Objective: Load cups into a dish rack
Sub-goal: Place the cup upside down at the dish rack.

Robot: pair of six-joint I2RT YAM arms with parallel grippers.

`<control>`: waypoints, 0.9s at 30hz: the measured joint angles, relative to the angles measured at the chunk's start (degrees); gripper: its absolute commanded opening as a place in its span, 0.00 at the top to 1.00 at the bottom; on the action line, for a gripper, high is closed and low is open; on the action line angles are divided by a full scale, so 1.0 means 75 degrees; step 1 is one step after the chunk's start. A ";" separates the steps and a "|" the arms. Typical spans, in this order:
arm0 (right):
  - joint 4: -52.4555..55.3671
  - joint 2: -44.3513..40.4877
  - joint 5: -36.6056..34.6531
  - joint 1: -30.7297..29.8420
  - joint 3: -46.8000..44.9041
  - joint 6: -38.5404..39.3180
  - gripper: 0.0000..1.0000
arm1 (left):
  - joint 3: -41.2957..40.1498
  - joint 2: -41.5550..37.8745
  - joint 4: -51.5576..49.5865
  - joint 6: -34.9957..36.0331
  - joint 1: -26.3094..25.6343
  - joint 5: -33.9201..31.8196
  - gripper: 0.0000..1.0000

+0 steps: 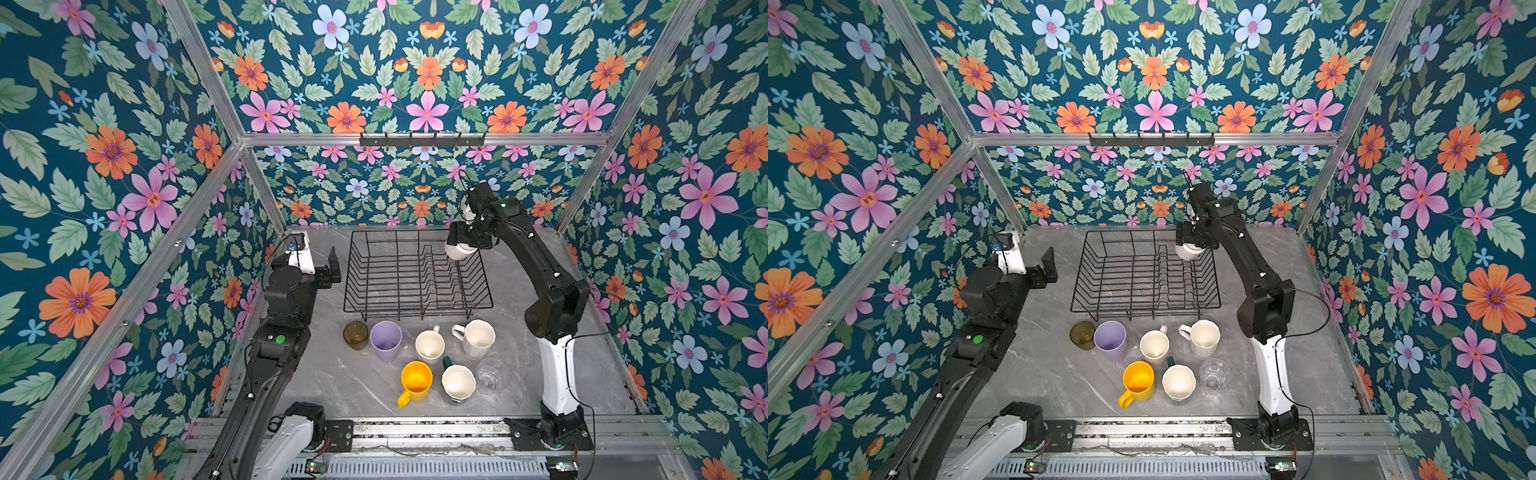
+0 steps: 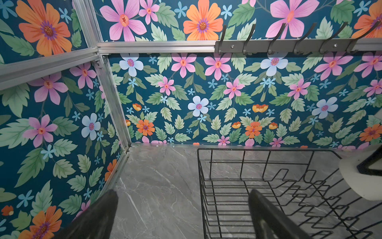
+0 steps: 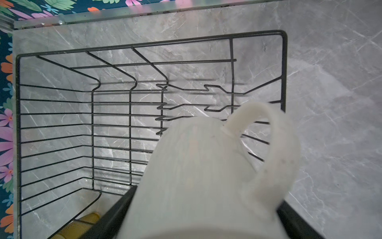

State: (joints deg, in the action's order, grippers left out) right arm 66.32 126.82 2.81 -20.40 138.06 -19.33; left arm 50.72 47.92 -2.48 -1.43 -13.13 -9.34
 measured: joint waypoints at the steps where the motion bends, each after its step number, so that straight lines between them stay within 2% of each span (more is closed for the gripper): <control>1: 0.0029 0.0073 -0.0047 0.0000 0.0070 -0.0003 1.00 | 0.0000 -0.0029 -0.0020 -0.0003 0.0000 0.0000 0.00; 27: 0.0411 0.1580 -0.0600 0.0000 0.1183 -0.0224 1.00 | 0.0000 -0.0213 -0.0134 -0.0023 0.0000 0.0003 0.00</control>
State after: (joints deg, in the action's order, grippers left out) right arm 69.41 138.67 -1.69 -20.40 146.93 -21.02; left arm 50.72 46.33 -3.49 -1.61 -13.13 -9.32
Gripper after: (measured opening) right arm 0.839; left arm 0.996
